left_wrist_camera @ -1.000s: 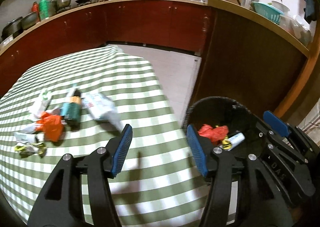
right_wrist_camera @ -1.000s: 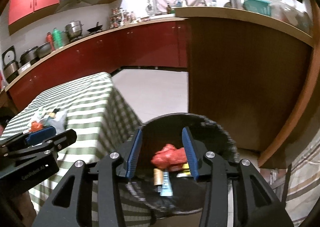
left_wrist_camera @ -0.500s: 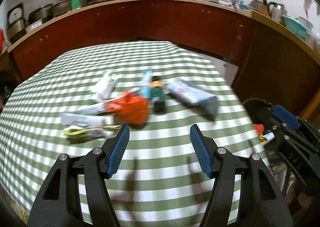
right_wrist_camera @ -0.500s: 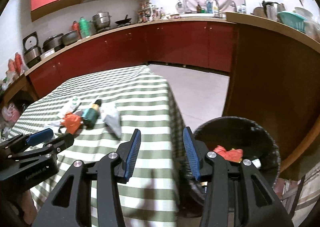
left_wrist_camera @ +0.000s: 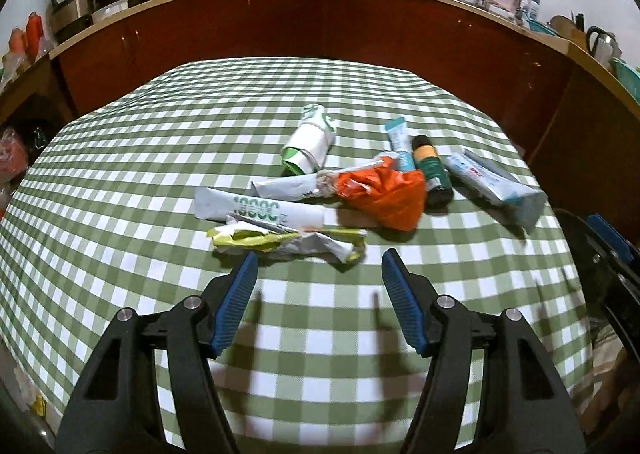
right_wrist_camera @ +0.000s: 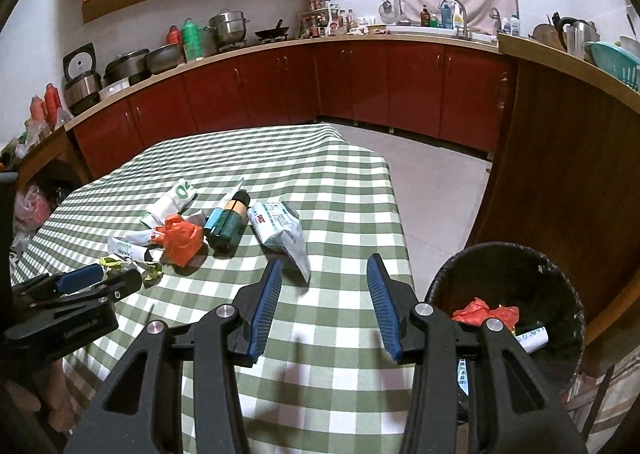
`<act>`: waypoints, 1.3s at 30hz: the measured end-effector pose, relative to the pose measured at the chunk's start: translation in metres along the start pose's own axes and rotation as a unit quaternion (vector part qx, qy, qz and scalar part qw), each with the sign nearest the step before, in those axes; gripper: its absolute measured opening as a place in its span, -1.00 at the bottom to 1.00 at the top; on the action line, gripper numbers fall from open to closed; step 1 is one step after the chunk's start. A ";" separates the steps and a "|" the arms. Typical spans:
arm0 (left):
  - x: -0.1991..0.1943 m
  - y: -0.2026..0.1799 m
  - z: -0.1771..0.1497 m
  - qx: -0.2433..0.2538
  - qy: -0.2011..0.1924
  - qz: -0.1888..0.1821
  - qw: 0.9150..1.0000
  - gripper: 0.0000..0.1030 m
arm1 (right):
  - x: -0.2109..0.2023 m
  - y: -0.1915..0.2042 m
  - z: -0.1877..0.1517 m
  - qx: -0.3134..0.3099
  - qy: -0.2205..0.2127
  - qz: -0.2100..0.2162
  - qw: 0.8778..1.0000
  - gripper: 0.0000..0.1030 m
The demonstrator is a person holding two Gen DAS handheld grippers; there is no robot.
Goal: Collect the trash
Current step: 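Move both open tools back over the table toward the remaining trash, then grasp the crumpled yellow-white wrapper with the left tool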
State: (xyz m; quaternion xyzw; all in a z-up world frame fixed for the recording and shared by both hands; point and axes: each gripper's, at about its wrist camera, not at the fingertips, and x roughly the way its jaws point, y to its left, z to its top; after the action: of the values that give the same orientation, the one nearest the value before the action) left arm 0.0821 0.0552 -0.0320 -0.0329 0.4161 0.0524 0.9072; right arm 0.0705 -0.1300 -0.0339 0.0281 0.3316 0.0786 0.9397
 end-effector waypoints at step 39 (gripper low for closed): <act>0.020 0.033 -0.006 0.008 0.030 -0.035 0.999 -0.36 | 0.007 0.015 -0.002 -0.006 0.012 0.010 1.000 -0.11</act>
State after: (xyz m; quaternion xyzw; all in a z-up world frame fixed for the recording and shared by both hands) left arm 0.0865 0.0882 -0.0512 -0.0423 0.4424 0.0160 0.8957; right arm 0.0726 -0.1140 -0.0382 0.0243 0.3423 0.0900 0.9350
